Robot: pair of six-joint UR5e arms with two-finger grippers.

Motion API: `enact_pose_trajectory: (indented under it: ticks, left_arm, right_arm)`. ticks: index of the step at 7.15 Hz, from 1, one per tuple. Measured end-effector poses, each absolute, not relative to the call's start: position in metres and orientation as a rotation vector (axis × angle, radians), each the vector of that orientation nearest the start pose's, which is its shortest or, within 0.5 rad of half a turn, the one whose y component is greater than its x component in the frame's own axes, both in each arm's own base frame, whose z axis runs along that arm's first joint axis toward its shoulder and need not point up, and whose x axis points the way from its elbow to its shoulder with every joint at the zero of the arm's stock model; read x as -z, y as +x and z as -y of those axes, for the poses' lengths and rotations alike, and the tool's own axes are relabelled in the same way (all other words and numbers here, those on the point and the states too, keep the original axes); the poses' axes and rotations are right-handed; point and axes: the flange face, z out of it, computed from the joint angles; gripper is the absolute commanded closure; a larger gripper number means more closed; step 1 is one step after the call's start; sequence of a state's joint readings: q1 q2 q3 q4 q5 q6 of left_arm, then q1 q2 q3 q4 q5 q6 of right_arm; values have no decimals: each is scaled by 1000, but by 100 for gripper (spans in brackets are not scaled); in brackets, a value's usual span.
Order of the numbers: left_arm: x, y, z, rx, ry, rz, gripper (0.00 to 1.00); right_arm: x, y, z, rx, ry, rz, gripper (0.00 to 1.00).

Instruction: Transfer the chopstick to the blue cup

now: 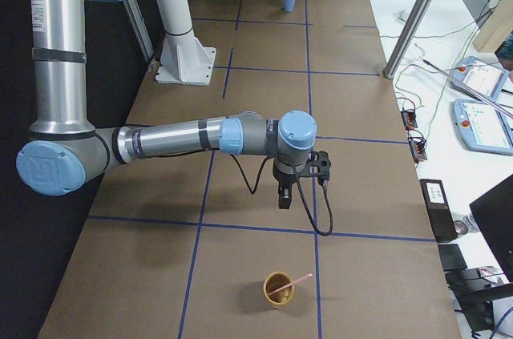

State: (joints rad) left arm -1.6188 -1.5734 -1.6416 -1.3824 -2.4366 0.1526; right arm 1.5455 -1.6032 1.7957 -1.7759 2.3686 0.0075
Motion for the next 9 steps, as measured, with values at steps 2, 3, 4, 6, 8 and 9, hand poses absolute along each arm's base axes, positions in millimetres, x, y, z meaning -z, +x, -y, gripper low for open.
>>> enact_pose_trajectory:
  ticks: [2,3,4,6,8,9]
  left_arm:
    - [-627,-78,480,-66,2,-866,0]
    - [-627,-77,478,-73,7,-860,0]
    - [-627,-76,476,-75,8,-853,0]
    - [-630,-71,476,-85,1,-852,0]
    - [-635,-65,479,-116,21,-822,0]
    - [-637,-63,479,-131,51,-805,0]
  right_arm:
    - [-583,51,471,12,-23,788,0]
    - [-584,51,470,11,-25,787,0]
    - [-587,51,468,9,-29,787,0]
    - [-592,51,465,3,-41,792,0]
    - [-599,48,465,-2,-58,794,0]
    - [-601,44,466,10,-55,793,0]
